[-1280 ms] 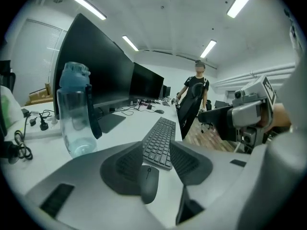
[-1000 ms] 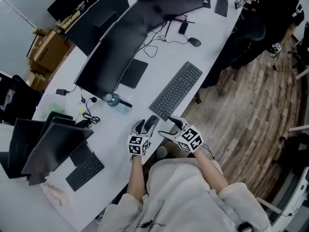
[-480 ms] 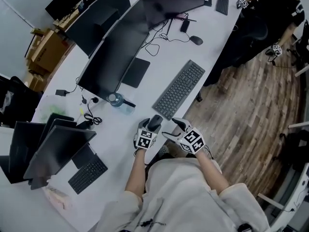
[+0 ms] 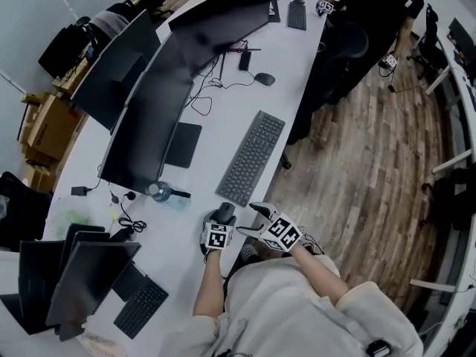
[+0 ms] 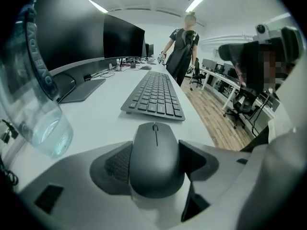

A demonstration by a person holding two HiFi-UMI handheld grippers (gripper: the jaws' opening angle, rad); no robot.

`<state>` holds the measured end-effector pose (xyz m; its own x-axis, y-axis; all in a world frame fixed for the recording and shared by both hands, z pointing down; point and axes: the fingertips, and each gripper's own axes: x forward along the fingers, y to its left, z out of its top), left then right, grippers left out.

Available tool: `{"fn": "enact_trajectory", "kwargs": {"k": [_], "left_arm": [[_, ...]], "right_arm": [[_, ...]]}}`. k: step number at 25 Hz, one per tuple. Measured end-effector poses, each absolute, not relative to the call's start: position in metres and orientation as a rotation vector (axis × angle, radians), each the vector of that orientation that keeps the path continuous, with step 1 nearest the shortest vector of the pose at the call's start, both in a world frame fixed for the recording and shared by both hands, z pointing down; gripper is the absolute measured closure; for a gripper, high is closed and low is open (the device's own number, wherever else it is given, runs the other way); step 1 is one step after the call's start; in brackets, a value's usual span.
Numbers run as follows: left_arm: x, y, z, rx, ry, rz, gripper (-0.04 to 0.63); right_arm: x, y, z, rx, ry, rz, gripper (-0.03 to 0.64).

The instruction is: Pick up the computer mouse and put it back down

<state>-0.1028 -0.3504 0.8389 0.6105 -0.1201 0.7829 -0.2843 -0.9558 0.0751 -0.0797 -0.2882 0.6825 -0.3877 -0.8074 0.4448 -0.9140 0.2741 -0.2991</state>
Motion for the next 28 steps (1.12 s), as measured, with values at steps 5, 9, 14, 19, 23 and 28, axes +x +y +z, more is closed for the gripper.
{"fn": "enact_trajectory", "kwargs": {"k": [5,9,14,19,23,28], "left_arm": [[-0.101,-0.352,0.839,2.645,-0.346,1.281,0.302],[-0.1,-0.353,0.84,2.642,-0.338,1.292,0.302],[-0.102,-0.351,0.842,2.638,-0.337,1.33,0.302],[-0.103,-0.354,0.84,2.66,-0.374,1.334,0.302],[-0.111,-0.354,0.838,2.624,-0.404,1.372,0.302],[-0.109,-0.352,0.83,2.649,-0.447,1.329,0.302]], "right_arm": [[-0.079,-0.284,0.682,1.6,-2.351,0.774,0.238],[-0.078,-0.277,0.684,1.592,-2.352,0.775,0.237],[-0.07,-0.264,0.682,1.605,-2.352,0.767,0.237],[-0.067,-0.25,0.68,1.609,-2.35,0.759,0.236],[-0.063,-0.239,0.679,1.61,-2.355,0.759,0.236],[-0.058,-0.234,0.674,1.624,-2.373,0.742,0.235]]}}
